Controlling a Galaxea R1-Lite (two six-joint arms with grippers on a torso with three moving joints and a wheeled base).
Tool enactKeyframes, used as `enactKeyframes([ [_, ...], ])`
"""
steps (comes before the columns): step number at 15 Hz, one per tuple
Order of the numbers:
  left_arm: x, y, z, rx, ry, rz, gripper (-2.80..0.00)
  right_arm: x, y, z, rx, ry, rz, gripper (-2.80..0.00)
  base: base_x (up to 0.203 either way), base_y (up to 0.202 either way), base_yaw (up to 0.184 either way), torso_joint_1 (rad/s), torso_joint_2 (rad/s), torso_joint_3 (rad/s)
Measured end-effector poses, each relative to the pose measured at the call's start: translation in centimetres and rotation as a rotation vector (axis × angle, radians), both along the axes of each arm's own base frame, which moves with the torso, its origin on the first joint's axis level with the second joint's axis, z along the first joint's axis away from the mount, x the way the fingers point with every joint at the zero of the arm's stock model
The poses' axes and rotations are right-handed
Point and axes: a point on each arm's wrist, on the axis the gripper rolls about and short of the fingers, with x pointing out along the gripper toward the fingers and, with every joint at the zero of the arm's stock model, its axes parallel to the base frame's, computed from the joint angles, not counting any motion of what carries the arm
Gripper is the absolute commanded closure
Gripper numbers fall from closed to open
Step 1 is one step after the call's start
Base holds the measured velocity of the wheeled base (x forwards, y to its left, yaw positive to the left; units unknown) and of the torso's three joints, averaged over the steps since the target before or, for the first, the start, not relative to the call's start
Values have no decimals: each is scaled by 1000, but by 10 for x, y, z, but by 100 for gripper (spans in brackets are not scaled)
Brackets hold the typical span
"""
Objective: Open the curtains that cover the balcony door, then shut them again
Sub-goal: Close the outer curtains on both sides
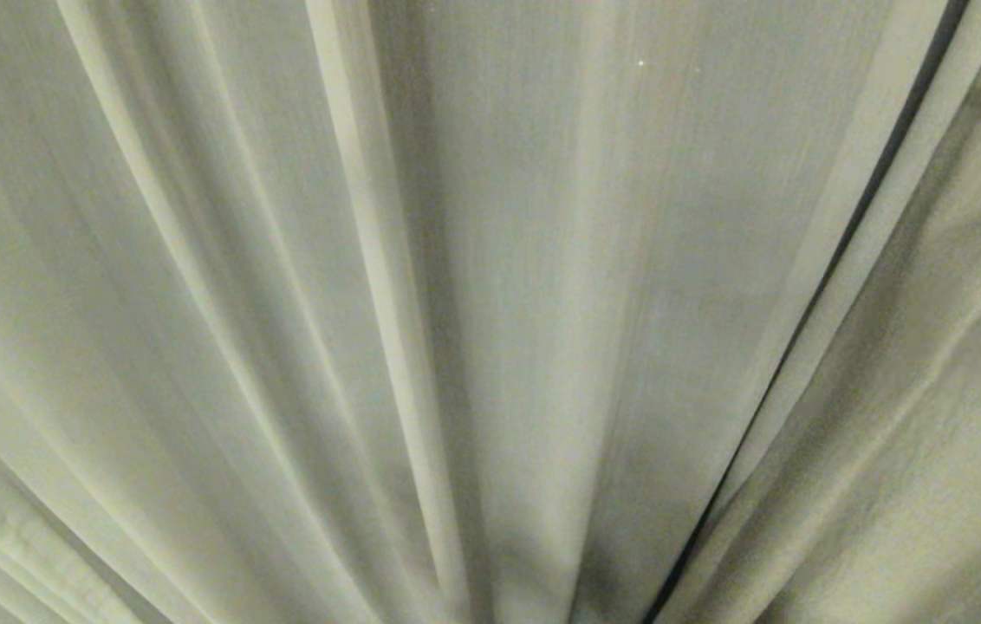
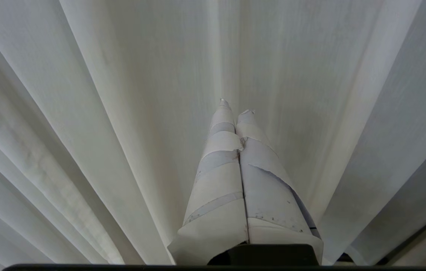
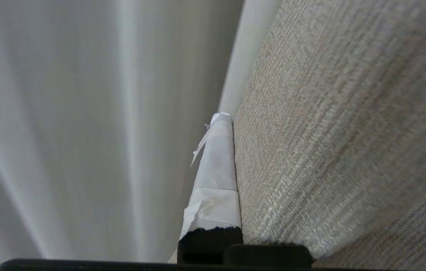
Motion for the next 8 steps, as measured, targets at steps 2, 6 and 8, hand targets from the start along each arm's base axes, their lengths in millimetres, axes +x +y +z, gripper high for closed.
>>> enactKeyframes([
  [2, 0, 0, 0, 0, 0, 0, 0, 13, 16, 3, 17, 5, -19, 0, 0, 0, 0, 0, 0, 0],
  [6, 0, 0, 0, 0, 0, 0, 0, 34, 56, 10, 40, 5, 7, 0, 0, 0, 0, 0, 0, 0],
  [8, 0, 0, 0, 0, 0, 0, 0, 41, 77, 12, 53, 6, 5, 0, 0, 0, 0, 0, 0, 0],
])
